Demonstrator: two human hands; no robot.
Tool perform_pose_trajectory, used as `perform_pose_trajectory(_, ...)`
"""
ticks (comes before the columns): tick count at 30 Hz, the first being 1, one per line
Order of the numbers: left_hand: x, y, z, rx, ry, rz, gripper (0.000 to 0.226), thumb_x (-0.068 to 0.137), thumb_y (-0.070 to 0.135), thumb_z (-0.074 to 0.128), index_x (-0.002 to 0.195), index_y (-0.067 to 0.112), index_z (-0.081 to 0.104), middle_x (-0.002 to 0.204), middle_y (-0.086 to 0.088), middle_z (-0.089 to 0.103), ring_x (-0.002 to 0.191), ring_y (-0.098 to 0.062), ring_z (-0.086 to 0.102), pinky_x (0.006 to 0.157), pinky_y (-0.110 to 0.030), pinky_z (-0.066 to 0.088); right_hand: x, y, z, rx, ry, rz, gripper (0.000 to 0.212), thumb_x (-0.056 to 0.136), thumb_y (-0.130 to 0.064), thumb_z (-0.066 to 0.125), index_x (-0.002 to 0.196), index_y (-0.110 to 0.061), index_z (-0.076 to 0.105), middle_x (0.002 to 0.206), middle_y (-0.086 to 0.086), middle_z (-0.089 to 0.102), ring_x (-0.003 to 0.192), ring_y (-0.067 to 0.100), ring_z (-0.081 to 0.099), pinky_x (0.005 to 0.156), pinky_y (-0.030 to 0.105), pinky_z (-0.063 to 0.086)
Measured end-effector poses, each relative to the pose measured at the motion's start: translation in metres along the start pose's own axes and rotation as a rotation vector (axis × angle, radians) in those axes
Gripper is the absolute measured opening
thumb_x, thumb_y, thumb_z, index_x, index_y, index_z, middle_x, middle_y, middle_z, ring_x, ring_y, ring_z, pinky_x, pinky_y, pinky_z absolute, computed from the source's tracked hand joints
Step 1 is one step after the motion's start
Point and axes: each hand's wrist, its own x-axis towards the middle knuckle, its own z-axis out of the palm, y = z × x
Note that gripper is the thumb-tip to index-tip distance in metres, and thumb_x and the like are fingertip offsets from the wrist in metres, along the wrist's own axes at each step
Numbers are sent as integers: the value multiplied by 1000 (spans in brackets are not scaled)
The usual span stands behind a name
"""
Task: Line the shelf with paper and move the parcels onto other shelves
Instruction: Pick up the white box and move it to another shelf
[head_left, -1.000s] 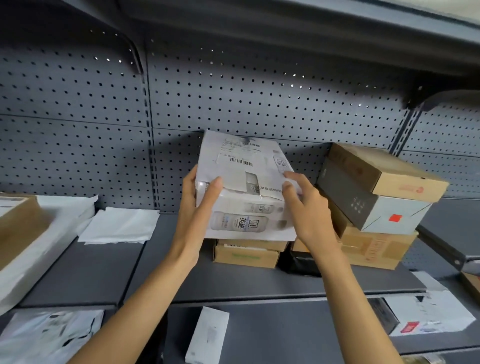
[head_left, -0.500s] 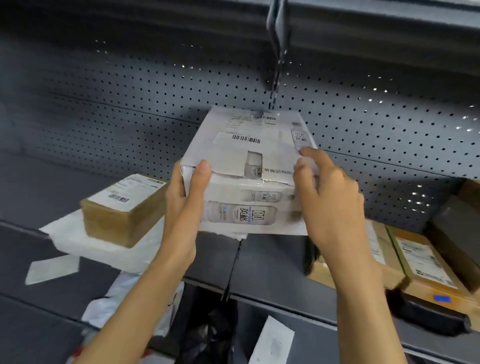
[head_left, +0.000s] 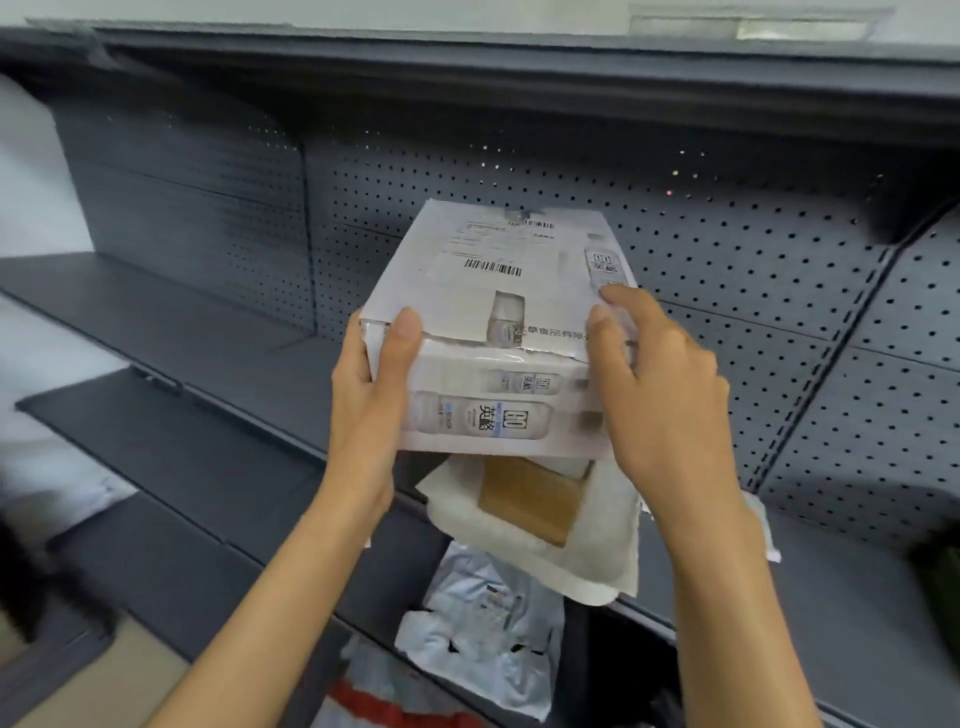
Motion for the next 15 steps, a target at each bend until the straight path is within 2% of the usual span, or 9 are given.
perform_pose_trajectory(4, 28, 5, -57, 21, 14, 28, 52, 89, 62, 58, 130, 31, 58, 123, 14, 72, 115, -3, 68, 93, -24, 54, 2, -42, 46, 24, 5, -18, 45, 103, -47, 32, 141, -32, 48, 131, 3, 62, 112, 28, 60, 85, 37, 39)
perform_pose_trajectory(7, 46, 6, -96, 28, 37, 29, 60, 87, 64, 58, 135, 29, 57, 127, 14, 71, 118, -4, 66, 99, -26, 52, 6, -71, 78, 18, -15, -15, 45, 103, -47, 32, 142, -31, 48, 134, 4, 61, 112, 30, 59, 84, 36, 38)
perform_pose_trajectory(11, 68, 8, -136, 10, 71, 27, 67, 81, 59, 55, 138, 22, 57, 126, 10, 72, 114, -3, 69, 86, -17, 55, 18, -102, 115, 3, -46, -36, 46, 103, -47, 32, 142, -31, 47, 133, 5, 61, 111, 32, 59, 80, 37, 36)
perform_pose_trajectory(15, 94, 7, -173, 34, 122, 25, 64, 85, 60, 56, 136, 22, 58, 125, 9, 73, 113, -5, 70, 86, -21, 56, 34, -128, 153, 14, -88, -62, 46, 102, -48, 32, 142, -31, 47, 133, 5, 61, 112, 33, 59, 88, 40, 39)
